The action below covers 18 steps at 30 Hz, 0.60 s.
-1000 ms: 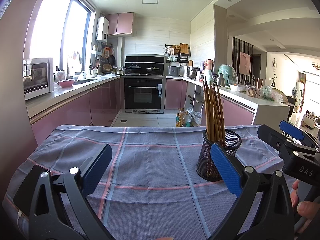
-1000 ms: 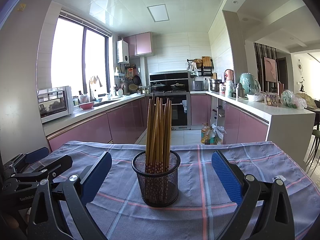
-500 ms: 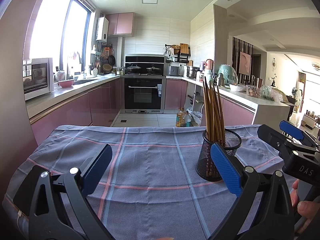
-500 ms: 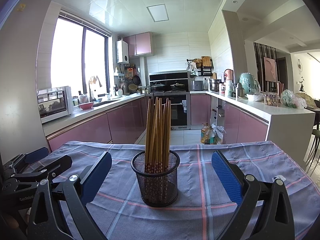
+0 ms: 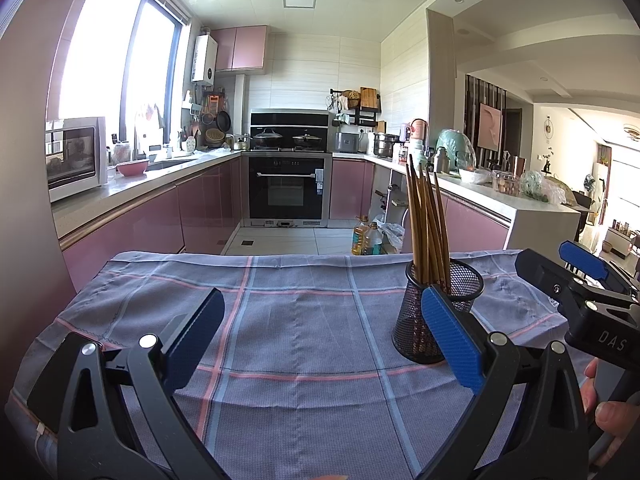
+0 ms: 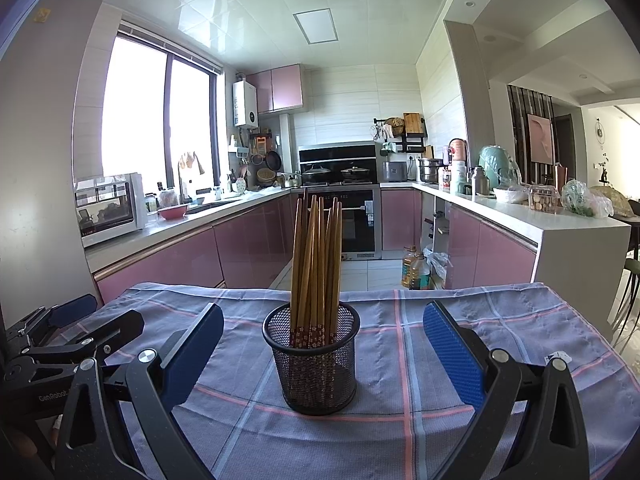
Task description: Organize utensils
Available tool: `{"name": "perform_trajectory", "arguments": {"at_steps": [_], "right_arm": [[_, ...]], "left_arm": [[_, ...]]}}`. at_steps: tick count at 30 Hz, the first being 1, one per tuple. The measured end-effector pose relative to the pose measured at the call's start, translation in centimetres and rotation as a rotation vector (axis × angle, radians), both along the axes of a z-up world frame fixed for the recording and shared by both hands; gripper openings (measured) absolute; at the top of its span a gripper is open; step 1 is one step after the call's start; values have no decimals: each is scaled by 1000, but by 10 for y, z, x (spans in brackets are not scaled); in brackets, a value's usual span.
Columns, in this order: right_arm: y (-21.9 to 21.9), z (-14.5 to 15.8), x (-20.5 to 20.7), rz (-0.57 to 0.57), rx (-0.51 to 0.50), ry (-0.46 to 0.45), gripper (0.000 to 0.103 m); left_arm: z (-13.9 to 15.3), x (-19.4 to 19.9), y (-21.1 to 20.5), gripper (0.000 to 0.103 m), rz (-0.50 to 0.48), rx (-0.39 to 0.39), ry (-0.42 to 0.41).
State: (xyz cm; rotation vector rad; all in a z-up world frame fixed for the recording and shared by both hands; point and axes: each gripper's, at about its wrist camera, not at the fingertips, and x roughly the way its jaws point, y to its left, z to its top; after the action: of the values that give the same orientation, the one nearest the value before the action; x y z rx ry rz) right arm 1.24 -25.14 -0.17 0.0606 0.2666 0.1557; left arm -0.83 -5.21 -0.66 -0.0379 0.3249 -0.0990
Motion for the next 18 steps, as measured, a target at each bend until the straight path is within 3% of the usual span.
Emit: {"name": "perform_trajectory", "arguments": {"at_steps": [18], "right_arm": [[0, 1, 0, -1, 1, 1, 97]], "left_arm": [[0, -1, 0, 97, 0, 1, -1]]}}
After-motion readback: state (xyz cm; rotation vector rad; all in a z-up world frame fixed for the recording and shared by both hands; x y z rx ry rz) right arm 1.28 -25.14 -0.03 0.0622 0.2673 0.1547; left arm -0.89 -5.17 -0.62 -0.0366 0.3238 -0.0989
